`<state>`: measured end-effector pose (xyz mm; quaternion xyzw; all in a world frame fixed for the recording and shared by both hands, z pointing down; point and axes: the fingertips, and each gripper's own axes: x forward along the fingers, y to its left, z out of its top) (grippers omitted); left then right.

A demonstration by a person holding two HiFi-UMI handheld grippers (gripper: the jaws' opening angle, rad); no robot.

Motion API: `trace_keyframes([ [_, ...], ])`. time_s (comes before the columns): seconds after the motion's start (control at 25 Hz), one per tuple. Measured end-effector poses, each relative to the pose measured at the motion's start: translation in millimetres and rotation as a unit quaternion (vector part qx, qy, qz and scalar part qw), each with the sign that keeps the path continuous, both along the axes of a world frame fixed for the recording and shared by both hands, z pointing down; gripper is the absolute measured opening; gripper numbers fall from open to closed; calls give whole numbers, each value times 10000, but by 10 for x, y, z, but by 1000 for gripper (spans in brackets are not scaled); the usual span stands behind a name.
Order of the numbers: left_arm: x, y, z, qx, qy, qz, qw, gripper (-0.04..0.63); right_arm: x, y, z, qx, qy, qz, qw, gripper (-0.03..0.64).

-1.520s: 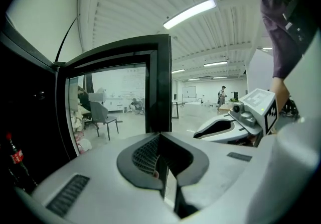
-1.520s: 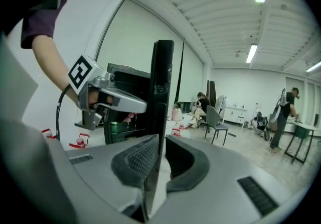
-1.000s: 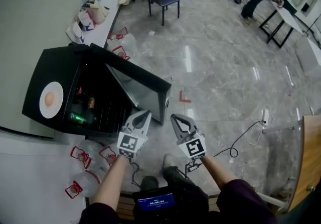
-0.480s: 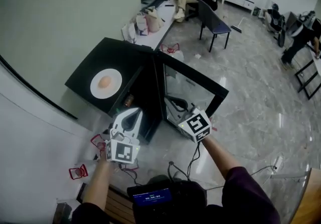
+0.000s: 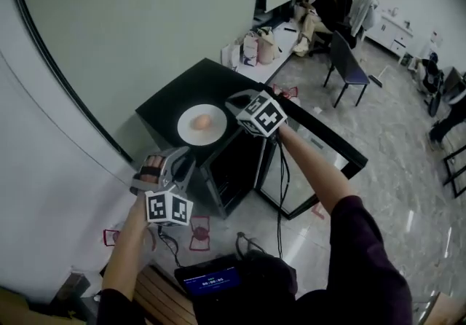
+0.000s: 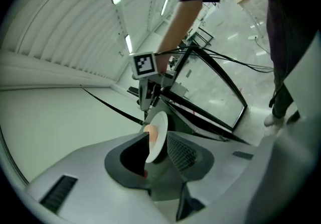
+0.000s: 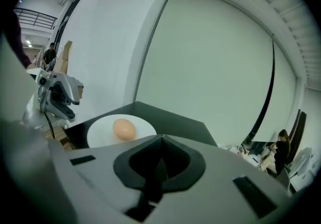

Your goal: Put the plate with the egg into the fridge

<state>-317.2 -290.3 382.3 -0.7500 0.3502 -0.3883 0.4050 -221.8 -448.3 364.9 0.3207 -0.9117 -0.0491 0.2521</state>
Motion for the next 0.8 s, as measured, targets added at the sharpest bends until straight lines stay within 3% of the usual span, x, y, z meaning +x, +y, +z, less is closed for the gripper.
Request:
trace_keyframes([
  [0.08, -89, -19, 28, 122, -326, -89, 9994, 75, -195, -195, 70, -156, 385, -172, 9990, 8],
  [0.32, -192, -85, 69, 271, -709, -223, 9969, 77, -397, -539, 461, -572, 1585, -367, 9850, 6],
  [0.56, -314, -45, 209, 142, -891, -249, 9956, 78, -620, -437, 537, -629, 1671, -908, 9797, 6],
  [0.8, -392, -65, 322, 233, -1131, -308, 9928, 78, -709, -295, 565, -661, 1731, -1078, 9767, 6],
])
